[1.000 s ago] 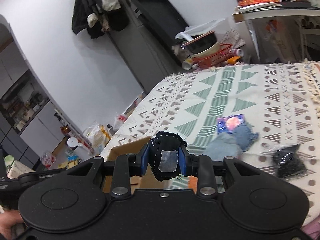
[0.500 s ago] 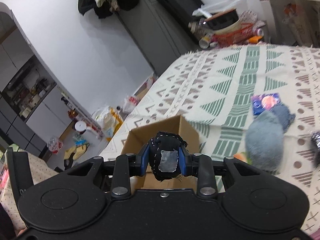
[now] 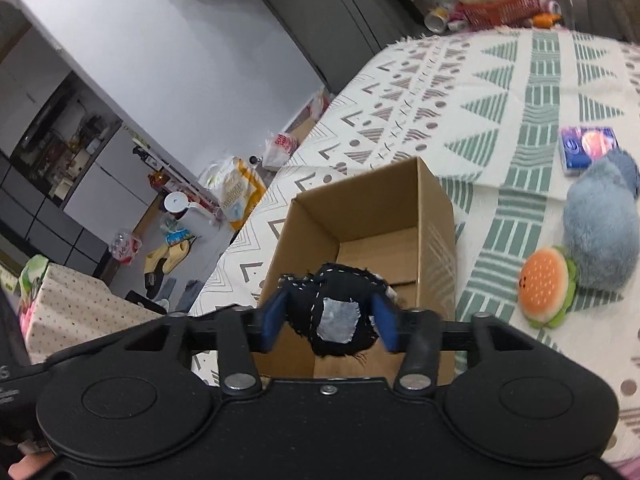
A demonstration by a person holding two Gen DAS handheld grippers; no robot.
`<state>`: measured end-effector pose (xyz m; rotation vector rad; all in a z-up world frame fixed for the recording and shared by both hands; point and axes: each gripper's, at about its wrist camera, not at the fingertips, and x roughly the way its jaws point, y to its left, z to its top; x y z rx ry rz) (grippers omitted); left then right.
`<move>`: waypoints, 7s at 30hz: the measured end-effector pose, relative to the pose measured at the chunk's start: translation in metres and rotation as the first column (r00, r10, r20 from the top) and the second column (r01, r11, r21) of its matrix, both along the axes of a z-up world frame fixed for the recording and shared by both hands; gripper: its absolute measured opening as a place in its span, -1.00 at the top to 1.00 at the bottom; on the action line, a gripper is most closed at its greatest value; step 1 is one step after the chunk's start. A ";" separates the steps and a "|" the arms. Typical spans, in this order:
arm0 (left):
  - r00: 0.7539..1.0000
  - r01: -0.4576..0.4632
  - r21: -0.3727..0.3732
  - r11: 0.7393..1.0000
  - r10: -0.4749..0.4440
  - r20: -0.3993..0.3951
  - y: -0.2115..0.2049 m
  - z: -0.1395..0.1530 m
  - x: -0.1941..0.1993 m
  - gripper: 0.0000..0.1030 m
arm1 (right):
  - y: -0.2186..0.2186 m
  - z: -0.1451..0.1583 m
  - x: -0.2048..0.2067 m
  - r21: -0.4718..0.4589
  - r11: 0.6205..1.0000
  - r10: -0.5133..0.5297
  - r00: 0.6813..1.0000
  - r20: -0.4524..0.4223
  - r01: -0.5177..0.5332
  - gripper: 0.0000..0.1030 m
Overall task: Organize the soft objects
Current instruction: 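Carry both plushes into the cardboard box and open both grippers, then withdraw both grippers and move toward the grey-blue fluffy plush, then close the right gripper on the grey-blue fluffy plush, then carry the grey-blue plush with the right gripper into the box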
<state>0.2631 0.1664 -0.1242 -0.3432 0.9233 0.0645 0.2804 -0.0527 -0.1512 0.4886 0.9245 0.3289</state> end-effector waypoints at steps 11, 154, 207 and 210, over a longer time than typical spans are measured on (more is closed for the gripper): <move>0.998 -0.002 0.081 0.997 -0.002 0.055 -0.016 0.037 -0.027 -0.56 | -0.045 0.032 -0.019 0.039 0.998 -0.041 0.997 0.060 0.039 -0.28; 0.972 0.233 0.004 0.972 -0.233 -0.007 -0.261 -0.040 0.041 0.64 | -0.232 -0.065 0.030 0.208 0.971 -0.091 0.985 -0.149 0.121 0.80; 0.998 0.025 -0.038 0.999 -0.023 0.064 -0.059 0.000 0.014 0.70 | -0.038 -0.023 0.018 0.064 0.965 0.235 0.948 0.213 -0.253 0.79; 0.999 0.015 -0.034 0.999 -0.014 0.039 -0.051 -0.004 0.014 0.70 | -0.029 -0.027 0.018 0.058 0.959 0.260 0.946 0.194 -0.276 0.77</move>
